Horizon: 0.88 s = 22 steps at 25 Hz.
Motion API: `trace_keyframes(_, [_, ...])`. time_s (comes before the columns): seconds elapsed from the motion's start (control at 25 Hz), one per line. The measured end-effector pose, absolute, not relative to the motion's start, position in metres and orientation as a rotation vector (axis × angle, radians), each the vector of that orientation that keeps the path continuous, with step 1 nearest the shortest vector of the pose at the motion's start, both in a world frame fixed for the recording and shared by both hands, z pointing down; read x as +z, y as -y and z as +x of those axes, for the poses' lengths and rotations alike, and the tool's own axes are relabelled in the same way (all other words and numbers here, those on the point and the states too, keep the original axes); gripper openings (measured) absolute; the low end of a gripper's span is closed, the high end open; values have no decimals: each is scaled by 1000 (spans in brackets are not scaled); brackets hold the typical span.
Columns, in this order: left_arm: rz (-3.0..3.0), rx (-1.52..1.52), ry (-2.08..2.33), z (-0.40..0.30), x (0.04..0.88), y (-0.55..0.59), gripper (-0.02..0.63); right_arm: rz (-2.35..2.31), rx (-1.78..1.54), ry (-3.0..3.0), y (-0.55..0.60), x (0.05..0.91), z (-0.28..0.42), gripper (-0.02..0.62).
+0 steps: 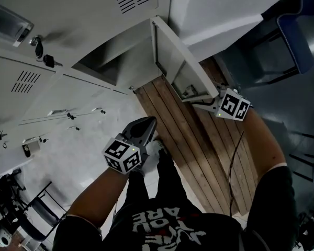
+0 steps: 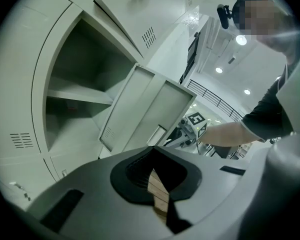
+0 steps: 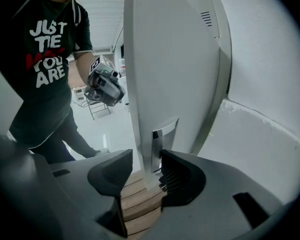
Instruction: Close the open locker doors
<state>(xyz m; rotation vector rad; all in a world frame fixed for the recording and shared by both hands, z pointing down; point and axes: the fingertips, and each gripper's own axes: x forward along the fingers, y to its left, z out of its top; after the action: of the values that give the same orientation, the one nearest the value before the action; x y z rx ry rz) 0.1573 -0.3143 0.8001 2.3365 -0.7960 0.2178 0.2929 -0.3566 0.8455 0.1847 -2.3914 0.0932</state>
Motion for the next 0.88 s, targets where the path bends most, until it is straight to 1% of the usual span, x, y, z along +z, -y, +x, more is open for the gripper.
trace_keyframes(0.24, [2328, 212, 819, 138, 799, 310, 3, 145, 37, 2391, 348, 846, 263, 193])
trace_keyframes(0.6, [2305, 199, 858, 103, 801, 304, 3, 111, -13, 2394, 341, 844, 221, 153])
trace_keyframes(0.88, [2292, 188, 878, 82, 802, 297, 3, 80, -45, 2400, 338, 844, 188, 147])
